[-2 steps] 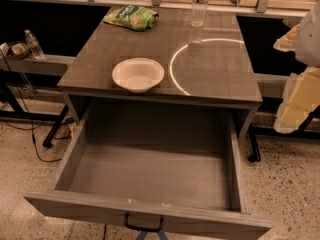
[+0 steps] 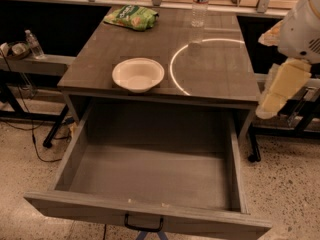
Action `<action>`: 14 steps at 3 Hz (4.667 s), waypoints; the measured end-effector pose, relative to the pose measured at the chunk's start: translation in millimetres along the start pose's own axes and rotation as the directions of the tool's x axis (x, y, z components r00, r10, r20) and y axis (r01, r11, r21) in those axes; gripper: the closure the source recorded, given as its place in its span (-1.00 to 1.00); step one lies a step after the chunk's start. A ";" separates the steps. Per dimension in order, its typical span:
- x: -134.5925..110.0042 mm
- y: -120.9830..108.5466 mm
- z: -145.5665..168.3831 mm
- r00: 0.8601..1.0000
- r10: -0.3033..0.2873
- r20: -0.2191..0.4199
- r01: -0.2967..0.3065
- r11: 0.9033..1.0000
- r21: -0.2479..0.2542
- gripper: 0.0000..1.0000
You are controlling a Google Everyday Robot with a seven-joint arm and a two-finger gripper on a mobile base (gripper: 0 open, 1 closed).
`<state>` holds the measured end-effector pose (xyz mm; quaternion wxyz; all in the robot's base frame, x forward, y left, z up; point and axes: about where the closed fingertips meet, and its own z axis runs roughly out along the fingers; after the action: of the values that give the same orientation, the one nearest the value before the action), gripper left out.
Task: Place water bottle into top drawer
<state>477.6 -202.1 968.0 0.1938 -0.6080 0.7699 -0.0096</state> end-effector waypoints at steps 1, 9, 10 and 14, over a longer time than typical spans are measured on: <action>-34.6 -72.5 36.8 0.996 -0.011 0.087 0.004 0.997 0.081 -1.00; -99.6 -393.1 127.5 0.813 0.180 0.553 -0.480 0.746 0.461 -1.00; -99.6 -393.1 127.5 0.813 0.180 0.553 -0.480 0.746 0.461 -1.00; -127.1 -444.6 192.4 0.628 0.288 0.723 -0.692 0.632 0.349 -1.00</action>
Offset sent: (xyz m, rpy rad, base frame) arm 0.2470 0.0380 0.0148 0.1572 -0.3912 -0.0371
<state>975.5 -156.0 937.9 0.6049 -0.2322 0.7617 -0.0011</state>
